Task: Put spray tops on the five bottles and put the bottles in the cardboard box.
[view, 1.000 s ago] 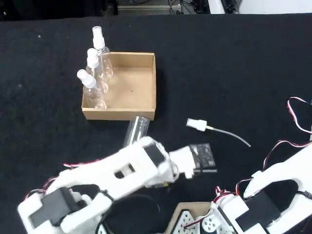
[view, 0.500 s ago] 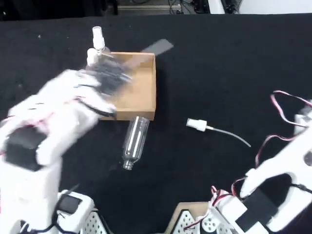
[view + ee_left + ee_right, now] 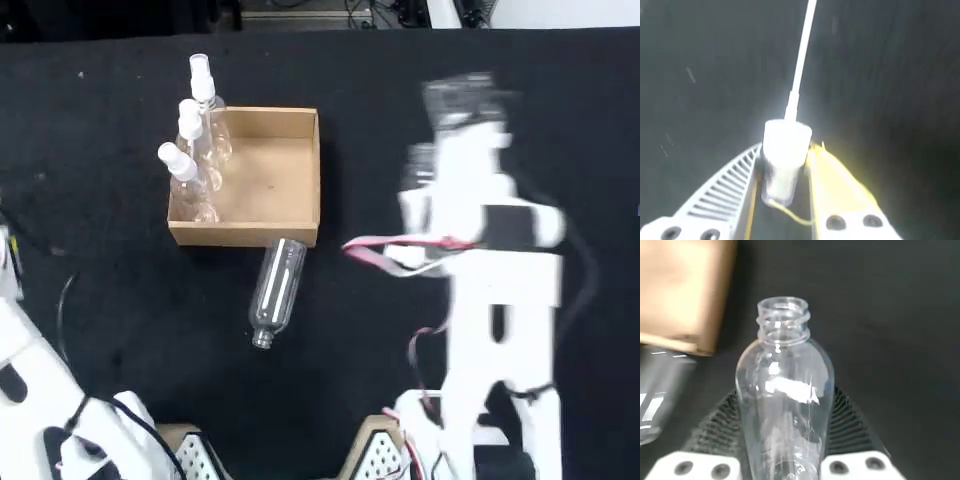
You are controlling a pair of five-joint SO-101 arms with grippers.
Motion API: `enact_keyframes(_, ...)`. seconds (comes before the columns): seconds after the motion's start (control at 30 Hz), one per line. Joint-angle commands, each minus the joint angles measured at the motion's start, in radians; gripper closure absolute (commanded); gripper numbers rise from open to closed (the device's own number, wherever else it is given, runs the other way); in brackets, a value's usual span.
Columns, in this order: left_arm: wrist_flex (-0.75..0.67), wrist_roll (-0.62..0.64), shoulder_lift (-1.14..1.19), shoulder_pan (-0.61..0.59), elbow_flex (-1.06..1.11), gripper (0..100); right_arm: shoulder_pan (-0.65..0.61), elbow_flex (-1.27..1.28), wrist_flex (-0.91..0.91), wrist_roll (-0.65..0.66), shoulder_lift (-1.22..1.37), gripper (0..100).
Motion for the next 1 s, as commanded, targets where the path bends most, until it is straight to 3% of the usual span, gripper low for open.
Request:
enact_keyframes(0.0, -0.203, 0.008, -0.017, -0.073, 0.312, 92, -0.229, 0.206, -0.255, -0.107, -0.053, 98.8)
enact_keyframes(0.23, -0.391, 0.006, -0.017, -0.085, 0.596, 71, -0.279, 0.493, -0.485, -0.127, -0.102, 98.8)
enact_keyframes(0.33, -0.393, -0.009, -0.026, -0.087, 0.625, 72, -0.284, 0.582, -0.545, -0.127, -0.159, 98.8)
enact_keyframes(0.5, -0.413, -0.153, -0.018, -0.159, 0.619, 72, -0.285, 0.677, -0.597, -0.127, -0.282, 98.8)
enact_keyframes(0.63, -0.578, -0.245, -0.017, -0.237, 0.673, 73, -0.285, 0.713, -0.591, -0.127, -0.367, 98.8)
enact_keyframes(0.77, -0.709, -0.216, -0.017, -0.245, 0.731, 73, -0.287, 0.731, -0.591, -0.127, -0.410, 98.8)
enact_keyframes(0.97, -0.770, -0.092, -0.005, -0.242, 0.657, 73, -0.287, 0.745, -0.589, -0.127, -0.418, 98.8)
